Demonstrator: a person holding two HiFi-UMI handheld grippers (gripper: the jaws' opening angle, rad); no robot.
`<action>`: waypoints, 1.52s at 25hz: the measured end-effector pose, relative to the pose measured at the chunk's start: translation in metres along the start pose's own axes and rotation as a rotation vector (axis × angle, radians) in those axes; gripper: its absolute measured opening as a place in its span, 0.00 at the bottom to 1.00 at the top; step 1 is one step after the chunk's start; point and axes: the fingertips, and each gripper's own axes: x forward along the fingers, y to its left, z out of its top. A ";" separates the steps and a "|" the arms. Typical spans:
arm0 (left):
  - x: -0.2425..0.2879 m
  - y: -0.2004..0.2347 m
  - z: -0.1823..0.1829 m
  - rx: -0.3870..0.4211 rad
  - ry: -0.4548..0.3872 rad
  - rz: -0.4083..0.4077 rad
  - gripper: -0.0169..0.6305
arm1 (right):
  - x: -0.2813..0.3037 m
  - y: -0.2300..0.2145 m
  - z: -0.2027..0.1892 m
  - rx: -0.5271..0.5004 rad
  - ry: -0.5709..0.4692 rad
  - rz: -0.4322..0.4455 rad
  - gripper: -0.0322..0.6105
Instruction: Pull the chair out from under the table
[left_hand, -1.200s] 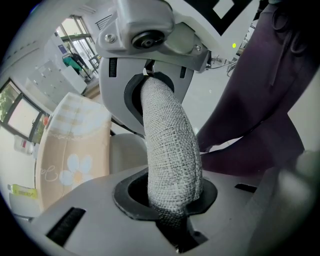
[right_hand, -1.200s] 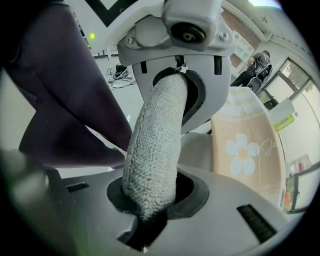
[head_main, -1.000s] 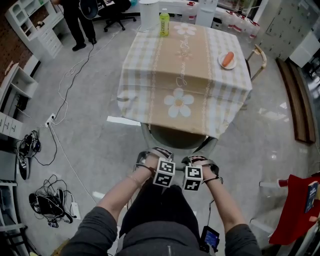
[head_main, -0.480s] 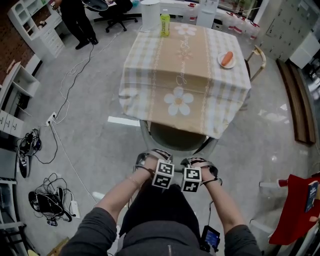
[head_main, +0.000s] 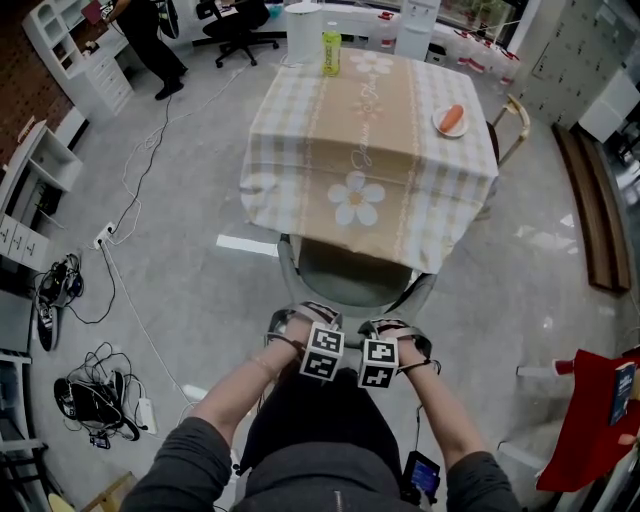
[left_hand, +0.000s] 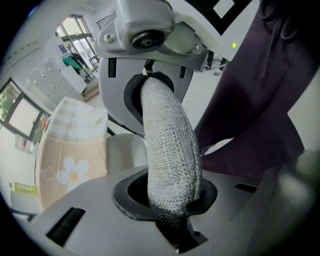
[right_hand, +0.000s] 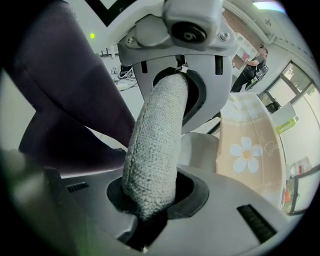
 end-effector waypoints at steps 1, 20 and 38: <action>0.001 -0.002 0.001 0.000 0.001 0.001 0.16 | 0.000 0.002 0.000 -0.001 0.000 0.000 0.16; -0.001 -0.016 0.007 -0.001 0.005 0.011 0.16 | -0.003 0.017 0.004 0.004 0.017 -0.007 0.16; -0.003 -0.039 0.013 0.002 0.009 0.014 0.16 | -0.005 0.041 0.010 -0.003 0.014 0.001 0.16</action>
